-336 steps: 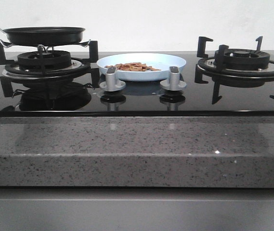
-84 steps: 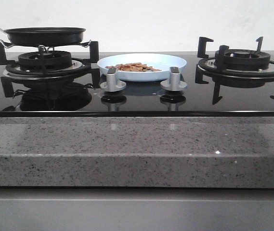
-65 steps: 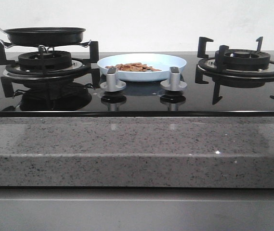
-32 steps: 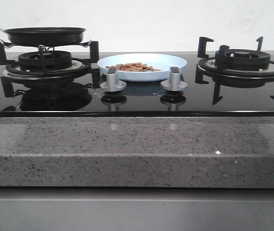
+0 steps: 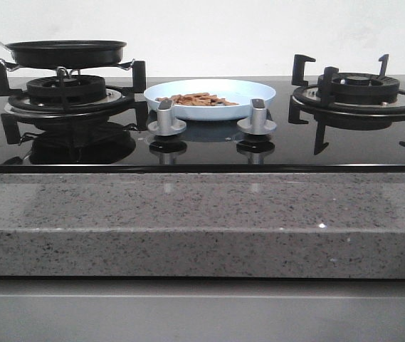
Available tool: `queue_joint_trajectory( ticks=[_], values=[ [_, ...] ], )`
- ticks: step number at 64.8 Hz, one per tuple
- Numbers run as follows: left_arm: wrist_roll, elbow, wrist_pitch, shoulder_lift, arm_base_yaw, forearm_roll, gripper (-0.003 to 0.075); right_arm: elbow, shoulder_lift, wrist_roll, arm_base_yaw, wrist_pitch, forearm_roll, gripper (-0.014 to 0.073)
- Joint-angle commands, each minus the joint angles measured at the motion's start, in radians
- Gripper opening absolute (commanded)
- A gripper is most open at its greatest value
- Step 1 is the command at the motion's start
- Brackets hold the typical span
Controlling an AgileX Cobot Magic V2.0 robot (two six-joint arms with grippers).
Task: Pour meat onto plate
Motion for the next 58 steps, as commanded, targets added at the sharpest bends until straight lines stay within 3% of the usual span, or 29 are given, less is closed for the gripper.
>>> queue_joint_trajectory(
  ticks=[1, 45, 58],
  values=[
    [0.001, 0.007, -0.089, -0.019, -0.006, -0.007, -0.002, 0.014, -0.016, -0.001, -0.014, -0.143, 0.008, -0.0068],
    [0.001, 0.007, -0.089, -0.017, -0.006, -0.007, -0.002, 0.062, -0.06, -0.001, -0.017, -0.195, 0.007, -0.0068],
    [0.001, 0.007, -0.089, -0.017, -0.006, -0.007, -0.002, 0.062, -0.06, 0.072, -0.017, -0.208, -0.106, -0.0068]
  ],
)
